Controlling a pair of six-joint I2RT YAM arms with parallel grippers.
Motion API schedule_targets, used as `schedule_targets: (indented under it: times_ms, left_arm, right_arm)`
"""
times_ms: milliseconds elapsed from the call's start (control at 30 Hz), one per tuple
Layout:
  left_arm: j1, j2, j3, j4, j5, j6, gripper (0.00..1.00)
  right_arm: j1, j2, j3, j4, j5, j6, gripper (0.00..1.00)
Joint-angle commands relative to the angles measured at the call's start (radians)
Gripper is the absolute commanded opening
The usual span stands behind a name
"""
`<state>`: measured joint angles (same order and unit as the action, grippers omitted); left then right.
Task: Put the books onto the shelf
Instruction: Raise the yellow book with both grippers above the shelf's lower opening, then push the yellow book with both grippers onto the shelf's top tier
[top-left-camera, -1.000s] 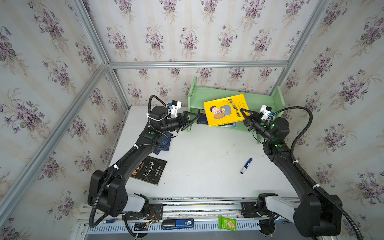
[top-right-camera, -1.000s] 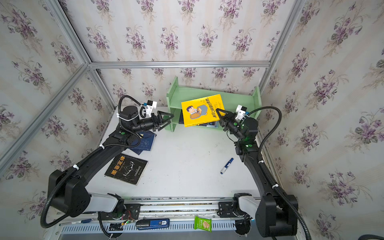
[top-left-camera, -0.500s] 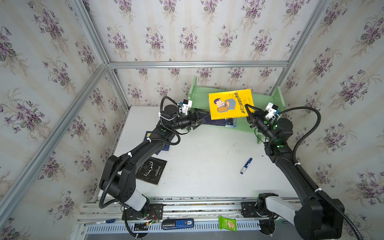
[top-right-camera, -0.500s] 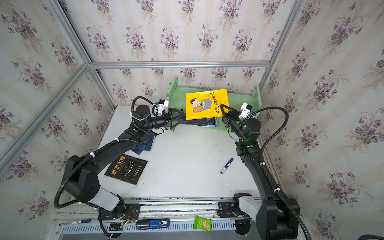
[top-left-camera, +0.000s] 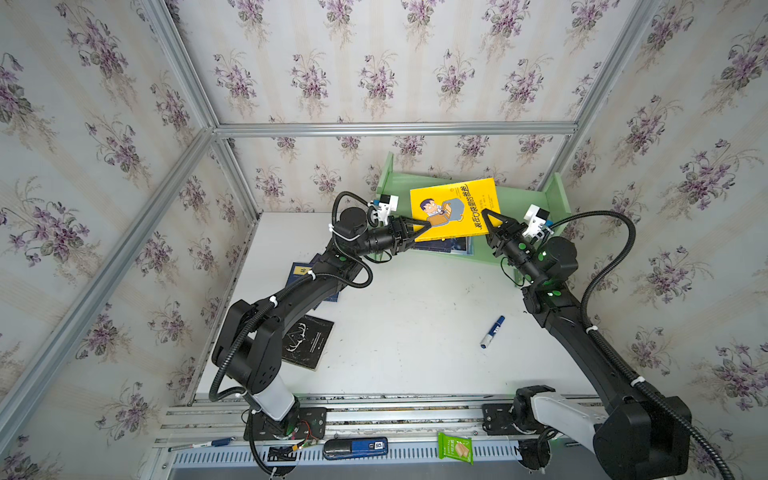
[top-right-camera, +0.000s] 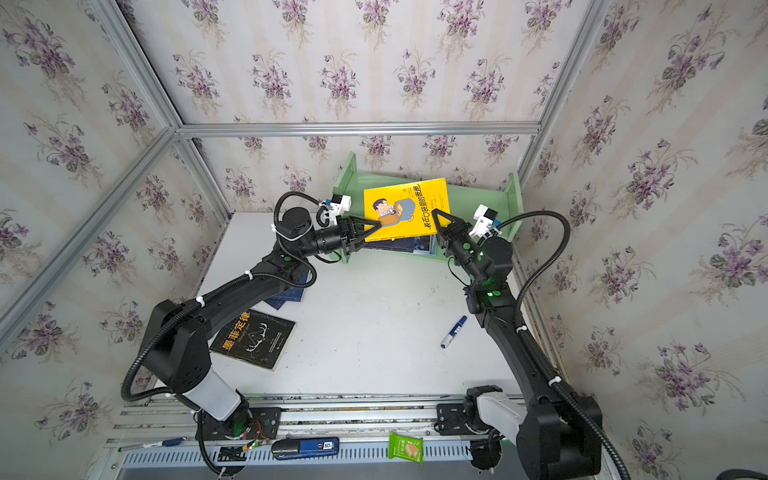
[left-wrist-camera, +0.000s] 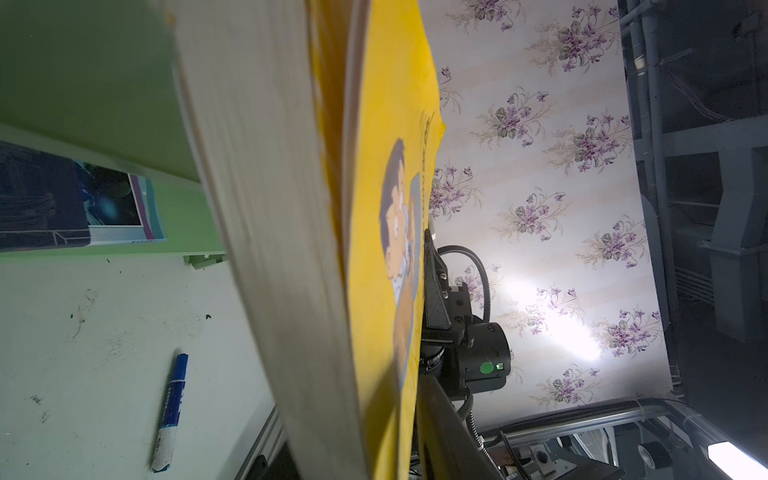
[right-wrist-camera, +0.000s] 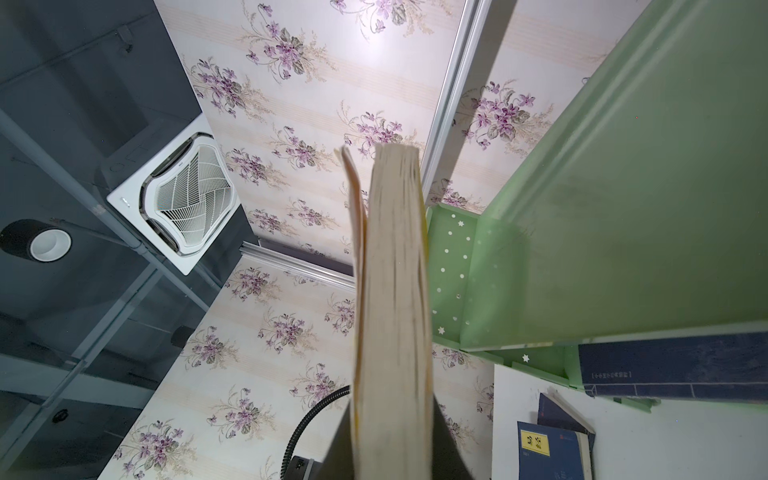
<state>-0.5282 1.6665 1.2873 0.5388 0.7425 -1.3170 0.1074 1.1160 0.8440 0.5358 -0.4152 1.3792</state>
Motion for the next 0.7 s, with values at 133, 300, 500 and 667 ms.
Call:
schedule_targets:
  times_ms: [133, 300, 500, 667]
  left_arm:
    - [0.007, 0.007, 0.036, 0.069, 0.044, 0.024, 0.2]
    - [0.053, -0.023, 0.035, 0.054, 0.11, 0.08, 0.17]
    - [0.106, -0.032, 0.033, 0.05, 0.209, 0.11, 0.16]
    - [0.129, -0.034, 0.03, 0.05, 0.243, 0.128, 0.16]
  right_arm:
    - [0.005, 0.012, 0.035, 0.058, -0.055, -0.026, 0.12]
    - [-0.009, 0.054, 0.116, -0.082, -0.228, -0.095, 0.43]
    - [-0.024, 0.104, 0.165, -0.132, -0.405, -0.12, 0.54]
    - [-0.029, 0.117, 0.169, -0.159, -0.455, -0.13, 0.51]
